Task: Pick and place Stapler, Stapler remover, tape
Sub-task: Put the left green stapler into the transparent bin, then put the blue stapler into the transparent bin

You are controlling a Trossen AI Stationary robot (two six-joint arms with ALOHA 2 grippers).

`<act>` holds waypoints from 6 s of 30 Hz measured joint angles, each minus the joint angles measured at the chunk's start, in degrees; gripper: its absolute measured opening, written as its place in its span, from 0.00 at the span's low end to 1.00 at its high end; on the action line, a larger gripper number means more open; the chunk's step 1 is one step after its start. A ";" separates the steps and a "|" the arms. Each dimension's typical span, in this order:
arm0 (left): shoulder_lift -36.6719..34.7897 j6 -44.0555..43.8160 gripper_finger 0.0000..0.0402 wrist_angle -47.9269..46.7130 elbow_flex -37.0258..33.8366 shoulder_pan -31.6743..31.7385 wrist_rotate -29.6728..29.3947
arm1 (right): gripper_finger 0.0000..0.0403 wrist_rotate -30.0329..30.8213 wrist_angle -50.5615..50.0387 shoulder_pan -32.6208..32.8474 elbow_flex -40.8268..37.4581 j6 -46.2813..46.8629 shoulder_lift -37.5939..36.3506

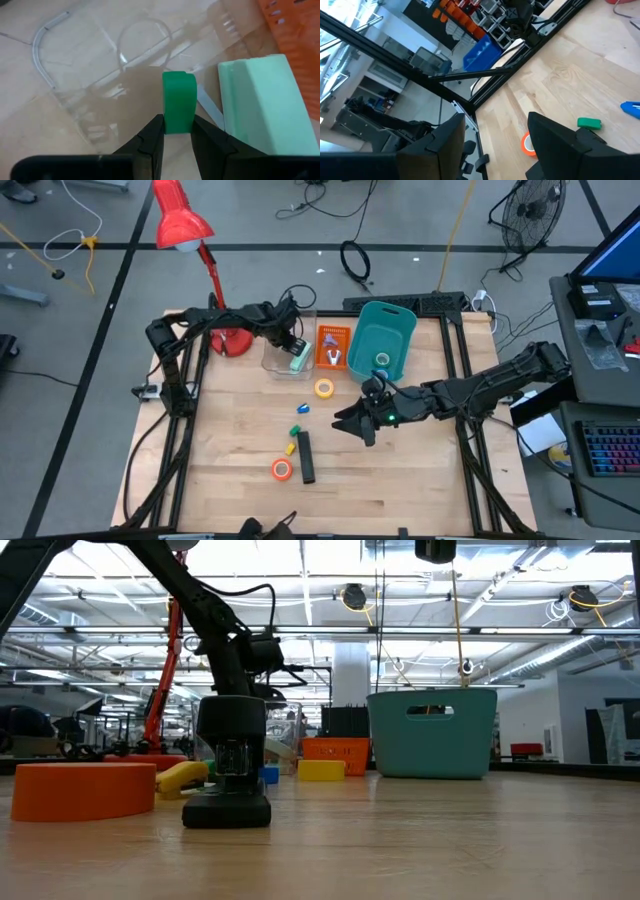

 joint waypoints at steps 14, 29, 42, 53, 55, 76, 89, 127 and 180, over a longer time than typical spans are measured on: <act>0.02 0.57 0.23 0.07 -0.04 0.31 0.90 | 0.52 0.00 0.28 0.00 0.00 0.00 0.00; 0.04 0.57 0.38 -0.76 -0.04 0.29 -0.20 | 0.52 -0.13 0.29 0.00 0.00 0.41 0.00; 0.11 -0.97 0.29 -2.00 -0.09 -0.20 -1.12 | 0.52 -0.17 0.97 0.35 0.00 0.43 0.00; 0.79 1.39 0.27 -5.68 2.35 -1.47 0.10 | 0.52 -0.02 2.51 0.79 0.00 0.41 -0.04; 0.79 1.34 0.34 -6.26 2.97 -1.57 -0.44 | 0.52 -0.10 2.43 0.83 0.00 0.42 -0.04; 0.20 -1.78 0.43 -9.98 6.49 -1.39 -3.14 | 0.52 0.41 2.50 0.74 0.00 0.43 -0.04; 0.15 2.71 0.35 -18.39 16.02 0.83 1.55 | 0.52 1.57 2.99 0.74 0.00 0.45 -0.04; 5.60 -2.96 0.23 -20.10 17.00 -0.41 1.53 | 0.52 -24.24 4.89 -10.18 0.02 -3.53 -0.04; -5.83 -25.02 0.23 -18.55 4.60 -45.87 -11.54 | 0.52 -33.94 -6.12 -15.74 0.02 -4.87 -0.37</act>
